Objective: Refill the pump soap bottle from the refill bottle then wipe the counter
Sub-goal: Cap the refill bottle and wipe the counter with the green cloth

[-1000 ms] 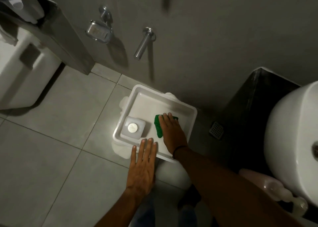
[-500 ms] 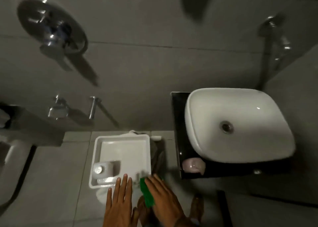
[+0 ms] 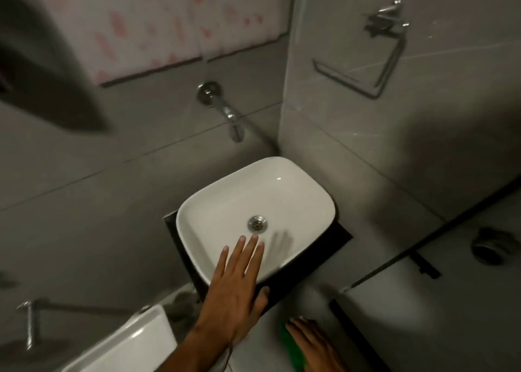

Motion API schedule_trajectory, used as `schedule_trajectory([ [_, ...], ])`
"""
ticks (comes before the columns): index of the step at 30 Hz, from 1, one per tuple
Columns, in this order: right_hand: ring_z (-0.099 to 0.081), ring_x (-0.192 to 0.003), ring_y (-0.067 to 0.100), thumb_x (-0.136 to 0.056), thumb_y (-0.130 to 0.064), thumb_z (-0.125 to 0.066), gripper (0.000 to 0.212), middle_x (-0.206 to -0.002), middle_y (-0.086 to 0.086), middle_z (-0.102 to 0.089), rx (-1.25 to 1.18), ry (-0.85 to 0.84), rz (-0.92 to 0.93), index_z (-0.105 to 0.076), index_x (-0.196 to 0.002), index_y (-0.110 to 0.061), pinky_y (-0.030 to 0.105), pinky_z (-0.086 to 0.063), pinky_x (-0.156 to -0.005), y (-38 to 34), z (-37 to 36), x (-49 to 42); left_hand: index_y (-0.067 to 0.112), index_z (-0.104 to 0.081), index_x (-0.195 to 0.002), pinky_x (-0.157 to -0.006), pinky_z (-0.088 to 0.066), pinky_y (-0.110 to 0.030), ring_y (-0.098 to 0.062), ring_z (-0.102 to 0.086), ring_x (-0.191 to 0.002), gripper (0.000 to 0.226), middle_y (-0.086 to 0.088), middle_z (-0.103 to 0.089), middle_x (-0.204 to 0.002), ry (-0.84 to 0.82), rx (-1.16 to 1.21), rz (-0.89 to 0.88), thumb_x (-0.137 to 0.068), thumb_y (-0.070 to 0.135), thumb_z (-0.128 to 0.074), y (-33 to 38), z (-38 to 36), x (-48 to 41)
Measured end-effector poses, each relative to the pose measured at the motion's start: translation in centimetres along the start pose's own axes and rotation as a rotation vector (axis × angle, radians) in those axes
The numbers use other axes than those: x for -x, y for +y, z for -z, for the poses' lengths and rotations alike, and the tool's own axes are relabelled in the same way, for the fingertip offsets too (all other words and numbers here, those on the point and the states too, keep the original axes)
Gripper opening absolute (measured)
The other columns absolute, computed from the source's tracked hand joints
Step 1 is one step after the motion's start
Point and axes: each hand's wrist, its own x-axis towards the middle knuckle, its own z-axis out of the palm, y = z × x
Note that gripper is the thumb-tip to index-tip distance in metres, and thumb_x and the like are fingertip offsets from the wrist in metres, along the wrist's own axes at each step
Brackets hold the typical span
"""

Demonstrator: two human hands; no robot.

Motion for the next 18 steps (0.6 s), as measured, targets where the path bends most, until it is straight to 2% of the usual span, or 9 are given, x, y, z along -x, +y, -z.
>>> schedule_trajectory([
  [1, -0.07, -0.112, 0.001, -0.085, -0.035, -0.079, 0.026, -0.123, -0.021, -0.071, 0.119, 0.108, 0.013, -0.078, -0.11, -0.041, 0.018, -0.011, -0.111, 1.6, 0.9, -0.5, 0.015, -0.016, -0.171, -0.132, -0.006, -0.05, -0.026, -0.001, -0.167, 0.077, -0.002, -0.006, -0.18, -0.029, -0.023, -0.052, -0.105, 0.048, -0.038, 0.6, -0.8, -2.5],
  [2, -0.072, -0.107, 0.002, -0.061, -0.037, -0.096, 0.049, -0.118, -0.02, -0.074, 0.174, 0.106, -0.035, -0.079, -0.107, -0.04, 0.02, -0.01, -0.111, 3.2, 2.0, -0.9, 0.014, -0.016, -0.171, -0.133, -0.006, -0.05, -0.026, 0.0, -0.167, 0.076, -0.002, -0.005, -0.18, -0.071, -0.05, -0.092, -0.106, 0.05, -0.035, 1.2, -1.7, -4.8],
  [4, -0.075, -0.102, 0.006, -0.044, -0.037, -0.101, 0.065, -0.114, -0.016, -0.076, 0.202, 0.135, -0.163, -0.081, -0.106, -0.035, 0.023, -0.022, -0.109, 6.7, 4.5, -2.5, 0.012, -0.018, -0.17, -0.135, -0.011, -0.053, -0.029, -0.004, -0.167, 0.075, -0.005, -0.008, -0.179, -0.165, -0.114, -0.16, -0.108, 0.052, -0.031, 1.8, -3.7, -9.1],
  [5, -0.075, -0.104, 0.008, -0.04, -0.034, -0.102, 0.071, -0.116, -0.013, -0.076, 0.182, 0.13, -0.172, -0.081, -0.108, -0.031, 0.024, -0.036, -0.107, 7.3, 5.9, -3.4, 0.011, -0.021, -0.17, -0.135, -0.013, -0.054, -0.031, -0.009, -0.166, 0.075, -0.007, -0.012, -0.178, -0.203, -0.148, -0.191, -0.108, 0.052, -0.032, 2.2, -4.7, -11.1],
  [6, -0.075, -0.106, 0.012, -0.039, -0.028, -0.101, 0.076, -0.118, -0.009, -0.075, 0.145, 0.149, -0.157, -0.08, -0.112, -0.026, 0.025, -0.049, -0.1, 8.5, 7.2, -4.1, 0.01, -0.026, -0.168, -0.134, -0.013, -0.055, -0.033, -0.016, -0.165, 0.074, -0.009, -0.019, -0.177, -0.233, -0.18, -0.222, -0.107, 0.051, -0.035, 2.5, -5.6, -13.0],
  [8, -0.073, -0.113, 0.021, -0.055, -0.01, -0.087, 0.066, -0.124, -0.001, -0.074, 0.134, 0.198, -0.086, -0.076, -0.12, -0.015, 0.033, -0.06, -0.09, 10.9, 8.6, -5.9, 0.007, -0.042, -0.162, -0.126, -0.017, -0.052, -0.037, -0.035, -0.159, 0.073, -0.013, -0.037, -0.171, -0.262, -0.247, -0.296, -0.103, 0.049, -0.042, 2.8, -7.2, -16.1],
  [11, -0.068, -0.12, 0.028, -0.069, 0.002, -0.05, 0.061, -0.127, 0.005, -0.072, 0.144, 0.251, -0.094, -0.072, -0.125, -0.009, 0.043, -0.058, -0.096, 13.8, 10.7, -8.7, 0.006, -0.05, -0.158, -0.12, -0.024, -0.053, -0.039, -0.042, -0.154, 0.072, -0.015, -0.044, -0.167, -0.302, -0.268, -0.379, -0.1, 0.049, -0.045, 2.5, -9.5, -19.0],
  [16, -0.071, -0.114, 0.035, -0.079, -0.005, -0.035, 0.056, -0.122, 0.01, -0.074, 0.179, 0.326, -0.105, -0.075, -0.12, -0.005, 0.048, -0.06, -0.09, 16.2, 12.3, -13.1, 0.011, -0.044, -0.162, -0.121, -0.025, -0.055, -0.036, -0.041, -0.155, 0.065, -0.013, -0.039, -0.17, -0.313, -0.352, -0.462, -0.112, 0.048, -0.022, 1.6, -12.8, -20.5],
  [18, -0.07, -0.115, 0.036, -0.085, -0.006, -0.037, 0.052, -0.121, 0.012, -0.074, 0.172, 0.368, -0.136, -0.075, -0.119, -0.005, 0.048, -0.06, -0.09, 16.8, 12.1, -14.7, 0.011, -0.043, -0.162, -0.121, -0.025, -0.056, -0.036, -0.041, -0.156, 0.061, -0.013, -0.039, -0.17, -0.285, -0.352, -0.46, -0.113, 0.041, -0.023, 1.4, -13.2, -20.6],
])
